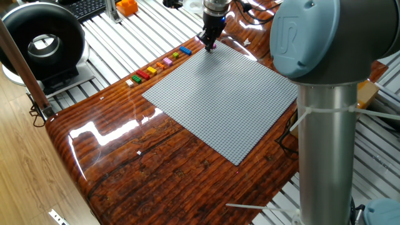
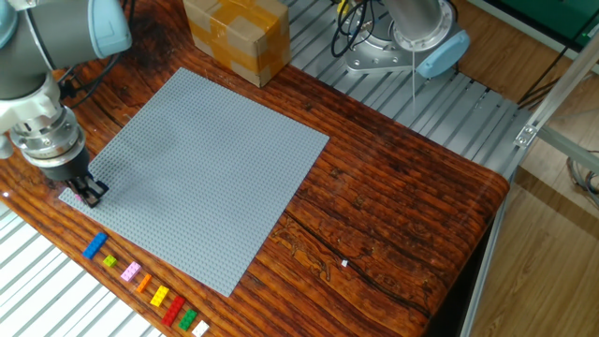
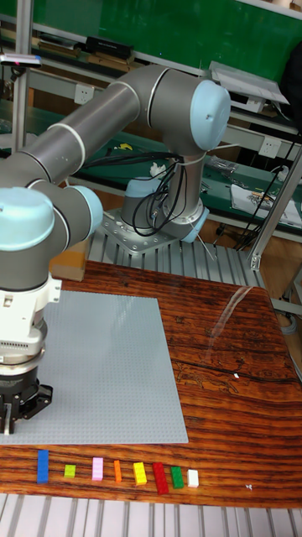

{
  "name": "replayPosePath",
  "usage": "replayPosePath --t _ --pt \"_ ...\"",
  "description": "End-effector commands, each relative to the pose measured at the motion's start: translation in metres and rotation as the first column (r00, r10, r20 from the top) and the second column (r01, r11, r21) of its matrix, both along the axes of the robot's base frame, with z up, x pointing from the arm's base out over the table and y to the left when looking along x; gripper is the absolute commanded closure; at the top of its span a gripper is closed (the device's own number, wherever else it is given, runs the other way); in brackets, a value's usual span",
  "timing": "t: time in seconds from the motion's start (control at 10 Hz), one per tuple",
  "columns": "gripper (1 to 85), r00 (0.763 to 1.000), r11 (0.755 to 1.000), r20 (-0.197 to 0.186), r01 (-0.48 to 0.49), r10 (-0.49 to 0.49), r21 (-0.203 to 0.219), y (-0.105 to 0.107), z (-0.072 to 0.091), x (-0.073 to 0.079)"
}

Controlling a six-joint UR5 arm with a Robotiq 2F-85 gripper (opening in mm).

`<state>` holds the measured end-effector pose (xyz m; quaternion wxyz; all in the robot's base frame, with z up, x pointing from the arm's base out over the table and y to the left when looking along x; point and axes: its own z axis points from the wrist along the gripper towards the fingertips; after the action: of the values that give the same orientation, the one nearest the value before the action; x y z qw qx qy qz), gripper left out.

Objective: Build with small Lego blocks

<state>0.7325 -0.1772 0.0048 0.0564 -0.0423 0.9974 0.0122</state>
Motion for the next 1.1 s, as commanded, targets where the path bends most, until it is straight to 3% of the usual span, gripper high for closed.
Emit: replayPosePath --t 0.0,0.6,0.8,1.0 --pt "84.7 1.000 1.000 0.020 0.007 -0.007 0.017 0.001 0.001 0.005" --pt "84.7 0.999 1.000 0.038 -0.002 0.002 0.010 -0.005 0.003 0.009" --pt "74.7 1.000 1.000 -0.012 -0.015 0.015 -0.027 -0.015 0.002 -0.003" --pt "65.7 1.000 1.000 -0.012 -0.024 0.024 -0.020 -0.013 0.001 -0.003"
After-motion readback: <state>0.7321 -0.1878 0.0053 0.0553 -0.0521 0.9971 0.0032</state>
